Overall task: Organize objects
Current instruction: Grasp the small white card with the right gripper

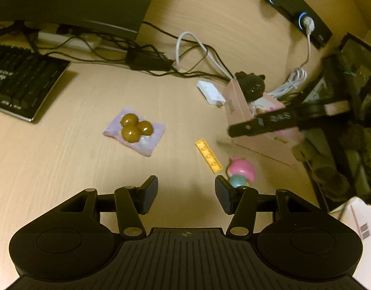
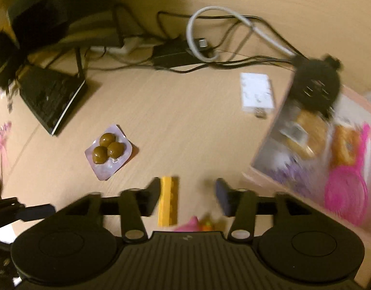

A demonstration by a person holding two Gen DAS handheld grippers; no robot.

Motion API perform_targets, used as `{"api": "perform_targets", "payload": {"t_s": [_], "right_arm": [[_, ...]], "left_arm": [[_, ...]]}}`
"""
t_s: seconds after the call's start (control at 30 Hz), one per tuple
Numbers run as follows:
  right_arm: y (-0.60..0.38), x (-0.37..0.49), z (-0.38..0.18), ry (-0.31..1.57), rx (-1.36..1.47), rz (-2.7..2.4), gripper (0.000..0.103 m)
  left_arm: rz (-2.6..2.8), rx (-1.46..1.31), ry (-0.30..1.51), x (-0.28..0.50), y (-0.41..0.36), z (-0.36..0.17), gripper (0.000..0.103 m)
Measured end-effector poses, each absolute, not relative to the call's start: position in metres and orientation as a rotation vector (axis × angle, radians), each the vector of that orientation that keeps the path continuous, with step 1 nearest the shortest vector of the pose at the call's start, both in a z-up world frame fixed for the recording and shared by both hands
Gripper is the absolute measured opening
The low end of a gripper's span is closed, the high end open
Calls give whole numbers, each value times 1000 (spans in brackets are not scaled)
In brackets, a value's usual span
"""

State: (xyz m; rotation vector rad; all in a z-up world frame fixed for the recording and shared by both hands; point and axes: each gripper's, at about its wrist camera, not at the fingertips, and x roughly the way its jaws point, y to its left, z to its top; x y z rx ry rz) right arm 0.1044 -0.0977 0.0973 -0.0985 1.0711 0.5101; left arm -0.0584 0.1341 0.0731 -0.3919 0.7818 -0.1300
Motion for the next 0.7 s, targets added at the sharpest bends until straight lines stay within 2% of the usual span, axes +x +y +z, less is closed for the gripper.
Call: {"api": "perform_targets", "payload": {"t_s": [0.07,0.2,0.3,0.5,0.7], "right_arm": [[-108,94,94,1074,-81,498,71],[-108,75,82,1031,-129,458,71],[-102,90,104,976,-128,483,71],[-84,217,133,1067,-18,402,71],[-46,317,93,1216,-177,354,71]], "left_arm": [[-124,-362,795,-53,131,71,57],[-137,-363,819,-39,126,67,57],[-141,-362,820,-33,124,68,57],[-180,-419,802,-43,137,68,57],[-161,-520,746,-62,158,65,57]]}}
